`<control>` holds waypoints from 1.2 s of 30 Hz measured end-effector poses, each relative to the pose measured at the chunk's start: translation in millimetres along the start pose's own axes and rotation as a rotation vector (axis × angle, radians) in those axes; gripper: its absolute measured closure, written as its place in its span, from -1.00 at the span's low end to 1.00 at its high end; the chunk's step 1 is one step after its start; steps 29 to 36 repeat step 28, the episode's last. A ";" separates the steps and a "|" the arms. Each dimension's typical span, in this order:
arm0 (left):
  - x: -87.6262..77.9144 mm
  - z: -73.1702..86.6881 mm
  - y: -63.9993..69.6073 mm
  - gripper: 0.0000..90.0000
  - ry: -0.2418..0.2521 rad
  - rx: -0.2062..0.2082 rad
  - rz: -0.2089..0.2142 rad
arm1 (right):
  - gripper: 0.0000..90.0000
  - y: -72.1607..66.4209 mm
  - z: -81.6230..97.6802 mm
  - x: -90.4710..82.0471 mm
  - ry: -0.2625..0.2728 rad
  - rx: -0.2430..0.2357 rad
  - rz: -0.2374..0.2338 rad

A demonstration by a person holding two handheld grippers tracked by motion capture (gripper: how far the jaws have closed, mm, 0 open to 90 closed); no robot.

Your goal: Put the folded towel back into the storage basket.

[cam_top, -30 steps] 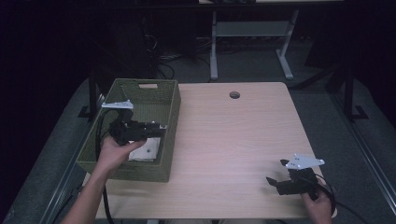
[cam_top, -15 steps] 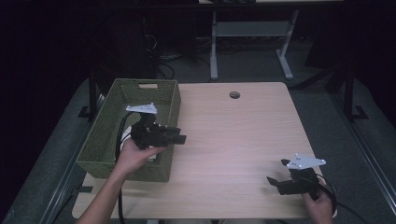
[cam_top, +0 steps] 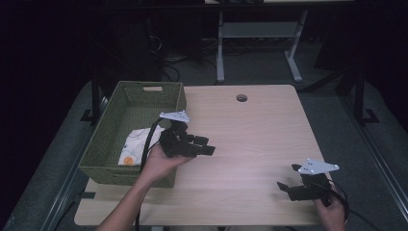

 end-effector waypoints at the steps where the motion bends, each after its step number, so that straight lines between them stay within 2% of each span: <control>1: 4.3 -0.5 -0.5 0.05 -0.006 0.002 -0.004 | -0.69 -0.1 0.1 0.1 -0.001 0.000 -0.002; 11: 40.9 0.0 -0.8 0.05 -0.014 0.000 0.012 | -0.69 1.2 1.3 -1.1 0.002 0.001 0.003; 17: 64.3 4.0 1.0 0.05 -0.040 -0.002 0.021 | -0.69 3.1 4.1 -3.1 -0.007 -0.002 0.018; 23: 83.5 14.0 1.1 0.03 -0.059 -0.009 0.017 | -0.69 6.5 7.5 -3.2 -0.013 0.015 0.014; 28: 97.3 22.9 2.8 -0.06 -0.088 -0.011 -0.003 | -0.69 9.3 8.3 -3.3 -0.009 0.008 0.016; 36: 97.3 22.9 2.8 -0.06 -0.088 -0.011 -0.003 | -0.69 9.3 8.3 -3.3 -0.009 0.008 0.016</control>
Point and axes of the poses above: each handheld gripper's, and its own axes: x roughly forward along the jaws, z roughly out of its underside, y roughly to its right, the point moved 2 cm from there along x, roughly forward along the jaws, and after that the axes turned 13 degrees about z, right-handed, at the moved point
